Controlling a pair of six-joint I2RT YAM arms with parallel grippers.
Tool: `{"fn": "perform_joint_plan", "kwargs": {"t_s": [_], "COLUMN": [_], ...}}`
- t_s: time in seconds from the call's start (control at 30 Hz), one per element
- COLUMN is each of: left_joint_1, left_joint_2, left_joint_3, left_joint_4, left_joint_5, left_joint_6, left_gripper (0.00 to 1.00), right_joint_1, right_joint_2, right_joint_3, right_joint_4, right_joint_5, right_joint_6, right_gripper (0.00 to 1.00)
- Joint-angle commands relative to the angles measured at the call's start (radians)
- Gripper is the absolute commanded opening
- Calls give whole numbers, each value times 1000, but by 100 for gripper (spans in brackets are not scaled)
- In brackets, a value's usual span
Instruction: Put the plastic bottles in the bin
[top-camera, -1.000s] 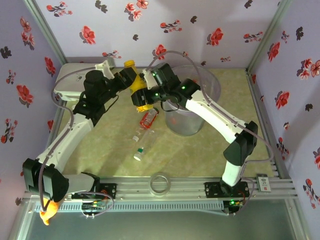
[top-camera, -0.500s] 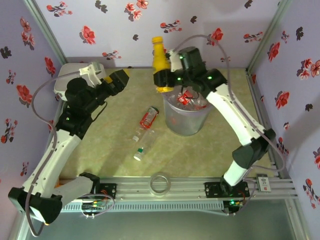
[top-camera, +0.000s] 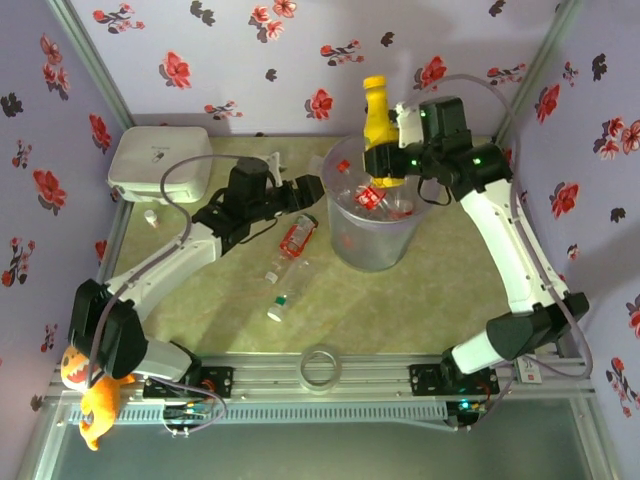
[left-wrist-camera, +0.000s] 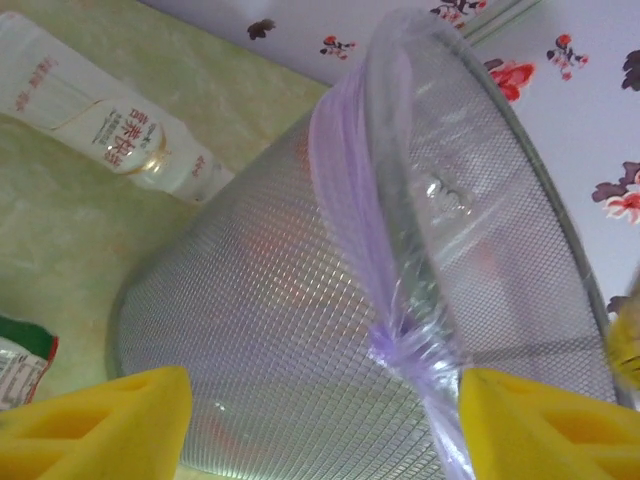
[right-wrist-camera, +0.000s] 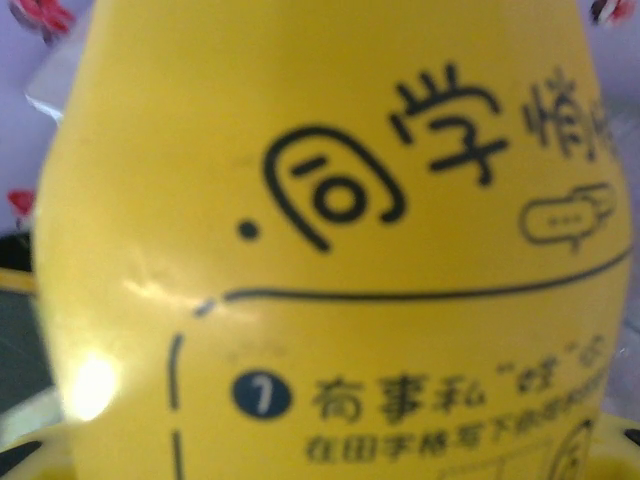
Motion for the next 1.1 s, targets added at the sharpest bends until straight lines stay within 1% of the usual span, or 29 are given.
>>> {"fn": "perform_joint_plan", "kwargs": {"t_s": [0.0,0.13,0.33,0.5,0.57,0.7,0.83,0.97,1.07], "left_joint_1": [-26,-51,-60,-62,-60,-63,-62,-62,-62], "left_joint_2": [26,62,86,96,95,97,99,102,103], "left_joint_3": [51,64,83,85,87,90,92,94,94], "left_joint_4": [41,44,58,63,65,67,63,61,63], "left_joint_5": [12,-1,-2,-5,-4,-4,-4,-3,-5], "left_joint_6": [-16,-21,-30,-34,-33,-32,-28,-26,-27], "left_gripper": [67,67,63,60,59,58,57,57,56], "right_joint_1": [-2,-2,-2,-2,-2,-7,-21,-42,-50], "right_joint_2": [7,21,66,97,103,97,82,65,85], "right_joint_3": [-52,-96,-100,-105,-103,-85,-32,11,39], "right_joint_4": [-35,-29,-77,-128,-143,-160,-169,-145,-135], "right_joint_5": [-46,-95,-152,-153,-160,-148,-123,-89,-70], "right_joint_6": [-76,-122,-162,-186,-189,-195,-186,-155,-120], "right_gripper": [47,46,46,48,54,73,84,85,79]}}
